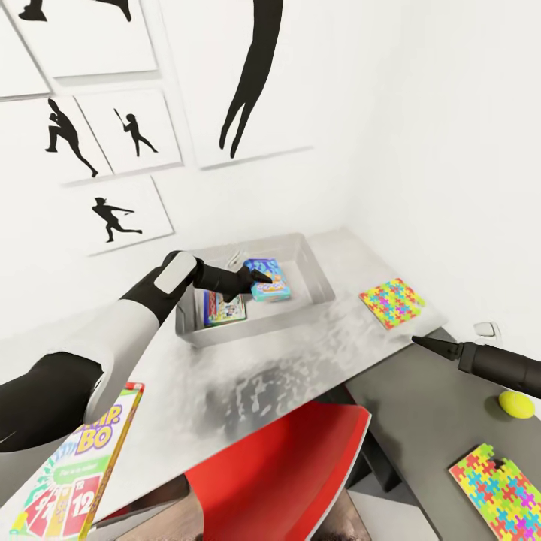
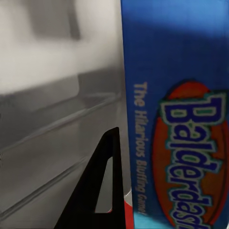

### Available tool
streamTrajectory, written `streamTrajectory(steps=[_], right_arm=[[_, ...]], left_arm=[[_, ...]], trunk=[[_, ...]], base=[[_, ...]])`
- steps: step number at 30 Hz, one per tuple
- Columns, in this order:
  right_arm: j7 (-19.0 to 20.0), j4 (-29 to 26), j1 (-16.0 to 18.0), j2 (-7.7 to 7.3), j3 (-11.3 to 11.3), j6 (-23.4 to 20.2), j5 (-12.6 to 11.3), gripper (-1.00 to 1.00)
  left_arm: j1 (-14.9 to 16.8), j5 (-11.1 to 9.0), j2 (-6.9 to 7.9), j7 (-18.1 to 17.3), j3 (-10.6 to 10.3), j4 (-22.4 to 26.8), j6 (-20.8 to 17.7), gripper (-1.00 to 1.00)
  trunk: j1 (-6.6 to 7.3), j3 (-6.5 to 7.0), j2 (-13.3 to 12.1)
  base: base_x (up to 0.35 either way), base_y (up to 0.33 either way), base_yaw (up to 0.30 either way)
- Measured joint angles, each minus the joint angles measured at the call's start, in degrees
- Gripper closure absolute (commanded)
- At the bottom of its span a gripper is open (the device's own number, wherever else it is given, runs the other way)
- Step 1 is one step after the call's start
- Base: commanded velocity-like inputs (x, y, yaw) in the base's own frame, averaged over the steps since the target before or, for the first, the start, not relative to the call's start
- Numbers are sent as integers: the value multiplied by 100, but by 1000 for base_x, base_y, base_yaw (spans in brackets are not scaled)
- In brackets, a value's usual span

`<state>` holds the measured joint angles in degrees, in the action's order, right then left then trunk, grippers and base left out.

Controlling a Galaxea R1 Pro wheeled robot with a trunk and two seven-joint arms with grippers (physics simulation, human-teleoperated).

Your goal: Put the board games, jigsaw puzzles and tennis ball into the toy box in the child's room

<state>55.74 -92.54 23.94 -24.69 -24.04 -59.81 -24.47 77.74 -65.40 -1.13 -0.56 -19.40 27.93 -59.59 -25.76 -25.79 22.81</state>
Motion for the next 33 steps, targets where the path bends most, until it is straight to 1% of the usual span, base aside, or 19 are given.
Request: streamTrajectory(steps=[9,18,33], right_arm=[[0,0,0,0,0,0,0,-100],[0,0,0,0,0,0,0,-100],[0,0,-2,0,0,0,0,-100]], left_arm=[[232,2,-15,6,-10,-183,-3,100],[373,10,-38,10,-13,-244,-3,100],[488,17,-49,10,-14,-259,-3,100]], trunk=[[0,-84,0],[0,-169,0],[0,-310,0]], base=[[0,0,0],[0,0,0],[0,0,0]])
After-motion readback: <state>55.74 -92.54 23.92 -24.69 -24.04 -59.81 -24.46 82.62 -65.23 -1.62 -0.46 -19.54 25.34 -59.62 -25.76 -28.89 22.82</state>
